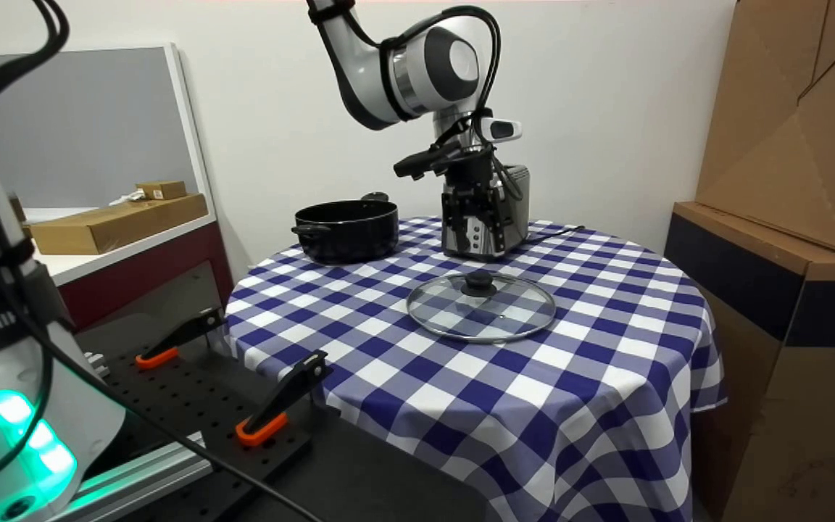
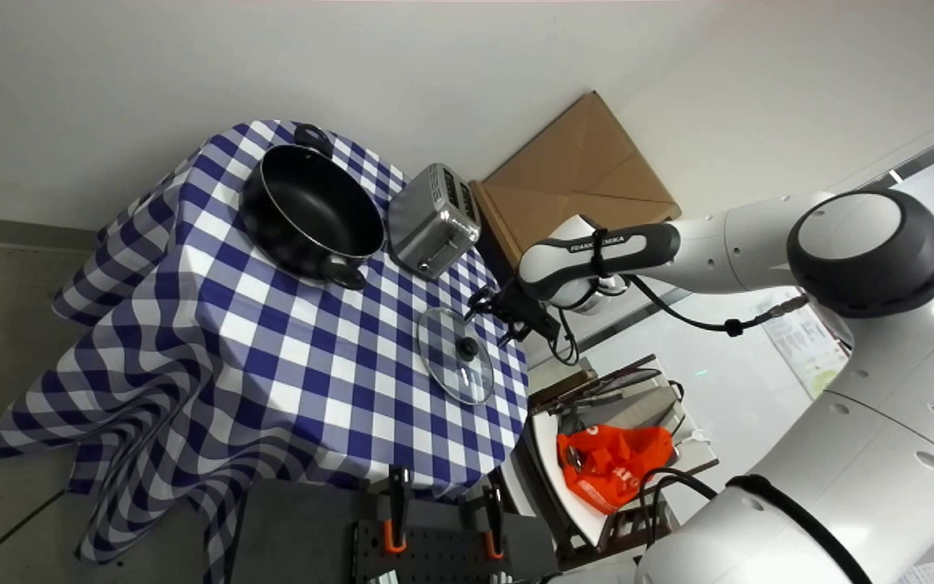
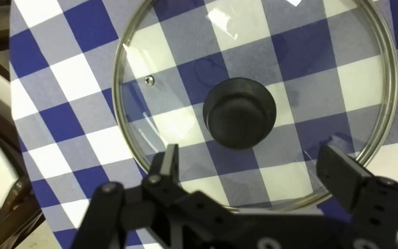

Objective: Pick up the lid from the table and put it on the pot.

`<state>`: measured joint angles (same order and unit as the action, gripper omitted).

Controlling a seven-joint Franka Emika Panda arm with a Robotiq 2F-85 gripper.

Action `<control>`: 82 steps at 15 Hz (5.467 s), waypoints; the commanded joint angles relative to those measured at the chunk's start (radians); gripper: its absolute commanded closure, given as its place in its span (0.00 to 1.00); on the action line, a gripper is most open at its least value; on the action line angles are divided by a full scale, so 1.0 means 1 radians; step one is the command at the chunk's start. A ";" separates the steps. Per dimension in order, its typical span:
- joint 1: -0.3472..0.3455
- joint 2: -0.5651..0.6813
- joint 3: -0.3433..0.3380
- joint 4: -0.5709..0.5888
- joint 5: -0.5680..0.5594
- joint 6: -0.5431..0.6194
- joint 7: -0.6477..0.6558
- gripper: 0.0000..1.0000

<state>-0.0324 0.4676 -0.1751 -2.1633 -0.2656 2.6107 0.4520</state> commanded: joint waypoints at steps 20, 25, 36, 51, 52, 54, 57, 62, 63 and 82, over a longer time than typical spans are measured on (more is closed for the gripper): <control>0.042 0.028 -0.025 0.024 0.093 -0.089 -0.091 0.73; 0.070 -0.146 0.000 -0.059 0.038 -0.275 -0.183 0.73; 0.094 -0.484 0.171 -0.126 0.096 -0.324 -0.242 0.73; 0.157 -0.274 0.299 0.258 0.133 -0.466 -0.482 0.73; 0.163 -0.258 0.305 0.274 0.130 -0.481 -0.501 0.73; 0.177 -0.233 0.318 0.299 0.121 -0.504 -0.533 0.73; 0.201 -0.203 0.337 0.322 0.111 -0.520 -0.569 0.73; 0.238 -0.171 0.349 0.324 0.074 -0.496 -0.572 0.73; 0.243 -0.164 0.349 0.325 0.067 -0.495 -0.571 0.73; 0.263 -0.120 0.348 0.353 0.045 -0.468 -0.554 0.73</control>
<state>0.2275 0.3473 0.1742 -1.8137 -0.2213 2.1464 -0.1015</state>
